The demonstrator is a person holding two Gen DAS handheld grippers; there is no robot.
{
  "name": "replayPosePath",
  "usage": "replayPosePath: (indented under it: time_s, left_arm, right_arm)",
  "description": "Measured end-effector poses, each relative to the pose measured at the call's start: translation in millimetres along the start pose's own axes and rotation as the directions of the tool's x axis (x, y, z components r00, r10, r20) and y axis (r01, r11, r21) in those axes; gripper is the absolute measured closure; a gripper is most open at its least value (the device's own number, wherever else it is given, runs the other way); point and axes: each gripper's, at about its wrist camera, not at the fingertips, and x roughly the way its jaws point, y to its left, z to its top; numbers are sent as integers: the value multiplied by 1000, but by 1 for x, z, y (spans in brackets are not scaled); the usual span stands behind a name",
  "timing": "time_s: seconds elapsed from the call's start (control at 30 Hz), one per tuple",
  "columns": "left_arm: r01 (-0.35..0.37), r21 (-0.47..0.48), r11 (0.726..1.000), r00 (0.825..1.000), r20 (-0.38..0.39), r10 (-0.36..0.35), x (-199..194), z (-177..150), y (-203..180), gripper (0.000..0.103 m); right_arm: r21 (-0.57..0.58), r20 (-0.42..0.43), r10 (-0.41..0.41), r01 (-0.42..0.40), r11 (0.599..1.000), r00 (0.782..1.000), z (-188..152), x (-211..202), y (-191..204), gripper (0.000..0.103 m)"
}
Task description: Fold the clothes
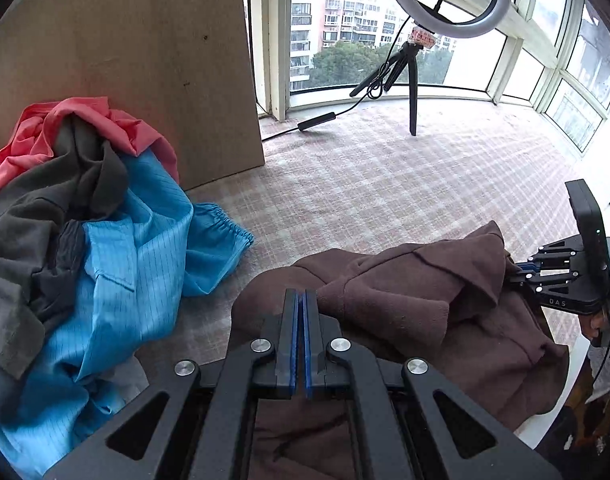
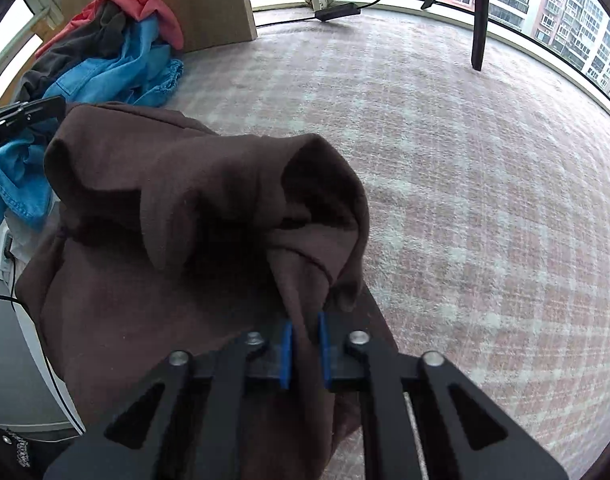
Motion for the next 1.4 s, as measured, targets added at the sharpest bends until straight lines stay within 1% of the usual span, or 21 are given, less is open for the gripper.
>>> replayPosePath:
  time_s: [0.1,0.2,0.27,0.3,0.33,0.37,0.4,0.47,0.53,0.6,0.7,0.77,0.87,1.0,1.1,1.13,1.17,1.2,1.27,1.33,1.4]
  left_arm:
    - [-88,-11,996,995,50,88,-51,-24,1,103]
    - [-51,-95,994,994,93,60,-112,-56,17,103]
    - [-5,-135,991,993,112,21,-146,-75,24,103]
    - [-47,-112,993,994,97,58,-149,-80,21,103]
    - [-78,-74,994,994,72,83,-143,-82,14,103]
    - [-106,-35,994,993,49,108,-137,-84,7,103]
    - [-85,11,996,996,30,85,-124,-85,-3,103]
    - [-24,73,997,1000,-5,24,-90,-80,-20,101]
    - [22,154,988,999,-51,-14,-50,-71,-45,98]
    - [17,247,969,997,-83,4,-13,-62,-72,96]
    - [9,371,928,992,-117,37,29,-47,-102,86]
    - [19,457,889,991,-129,45,48,-41,-119,81]
    - [24,579,815,988,-138,69,70,-38,-136,78]
    - [83,651,755,981,-187,53,87,-41,-149,77]
    - [141,660,738,971,-236,26,95,-39,-156,77]
    - [165,649,742,968,-250,4,100,-32,-157,77]
    - [180,622,762,970,-243,-31,106,-16,-156,77]
    - [160,577,801,977,-209,-45,114,6,-150,77]
    - [58,465,883,990,-143,10,131,48,-131,77]
    - [33,371,928,992,-129,16,129,71,-110,77]
    - [11,383,924,997,-71,18,111,74,-95,77]
  right_arm:
    - [1,111,79,-80,997,991,-25,-66,6,96]
    - [51,206,202,-217,975,957,-62,-141,-3,98]
    - [36,223,215,-228,973,951,-86,-171,1,98]
    - [26,228,217,-229,973,949,-97,-185,4,98]
    - [16,234,219,-229,973,947,-108,-198,6,98]
    - [17,213,167,-175,984,963,-113,-195,7,98]
    - [19,185,98,-104,994,978,-115,-186,7,98]
    - [38,104,-54,50,998,993,-119,-162,-3,98]
    - [54,6,-184,184,982,983,-122,-126,-19,97]
    - [35,-48,-266,268,963,963,-124,-98,-26,92]
    - [20,-8,-279,280,960,960,-119,-99,-24,80]
    - [11,23,-283,283,959,959,-114,-101,-22,58]
    - [-9,75,-254,255,967,964,-104,-108,-20,51]
    - [-80,89,-207,214,974,974,-90,-97,-10,49]
    - [-186,76,-205,216,959,976,-83,-69,1,49]
    - [-221,72,-209,220,950,975,-80,-59,5,49]
    - [-244,75,-200,213,946,977,-74,-52,5,49]
    - [-232,84,-189,203,951,978,-64,-46,-1,50]
    - [-5,89,-256,258,966,962,-33,-39,-46,51]
    - [158,89,-219,204,966,972,-29,-50,-82,51]
    - [307,98,-168,131,943,981,-29,-63,-117,51]
